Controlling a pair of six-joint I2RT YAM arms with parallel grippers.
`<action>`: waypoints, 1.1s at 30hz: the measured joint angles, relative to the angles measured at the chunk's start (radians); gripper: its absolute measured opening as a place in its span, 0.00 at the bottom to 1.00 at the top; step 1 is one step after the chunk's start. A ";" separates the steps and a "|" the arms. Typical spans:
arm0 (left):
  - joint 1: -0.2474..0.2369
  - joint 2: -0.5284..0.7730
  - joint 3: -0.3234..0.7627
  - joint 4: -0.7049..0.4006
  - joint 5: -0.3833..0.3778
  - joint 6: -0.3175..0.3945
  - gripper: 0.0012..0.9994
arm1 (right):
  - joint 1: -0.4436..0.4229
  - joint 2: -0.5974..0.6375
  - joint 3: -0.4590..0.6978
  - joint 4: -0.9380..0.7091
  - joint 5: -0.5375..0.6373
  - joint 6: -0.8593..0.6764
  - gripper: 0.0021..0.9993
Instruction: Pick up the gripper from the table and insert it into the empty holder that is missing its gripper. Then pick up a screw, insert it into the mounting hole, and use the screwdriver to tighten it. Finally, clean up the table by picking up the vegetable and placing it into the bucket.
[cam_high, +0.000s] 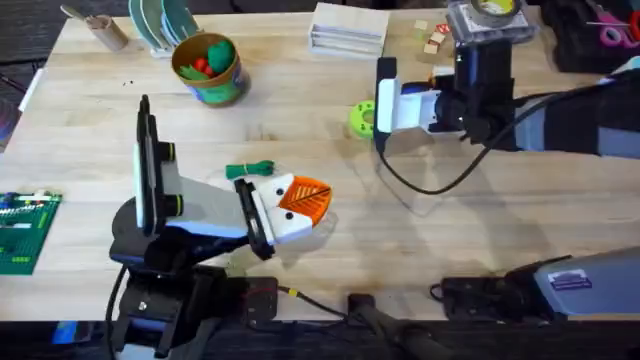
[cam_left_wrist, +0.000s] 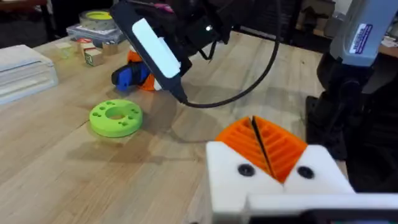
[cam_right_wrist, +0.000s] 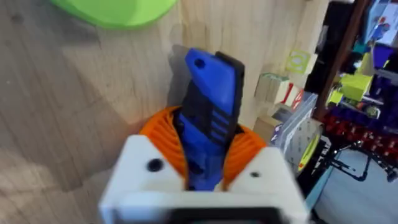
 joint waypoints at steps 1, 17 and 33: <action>0.000 0.000 0.000 0.000 0.000 0.000 0.02 | 0.005 0.003 0.003 0.010 0.003 -0.007 0.64; 0.000 0.000 0.000 0.000 -0.002 0.000 0.78 | 0.045 -0.051 0.012 -0.020 0.019 0.284 0.99; 0.000 0.000 0.000 0.004 -0.020 0.004 0.99 | 0.050 -0.421 0.000 -0.027 -0.286 1.314 0.99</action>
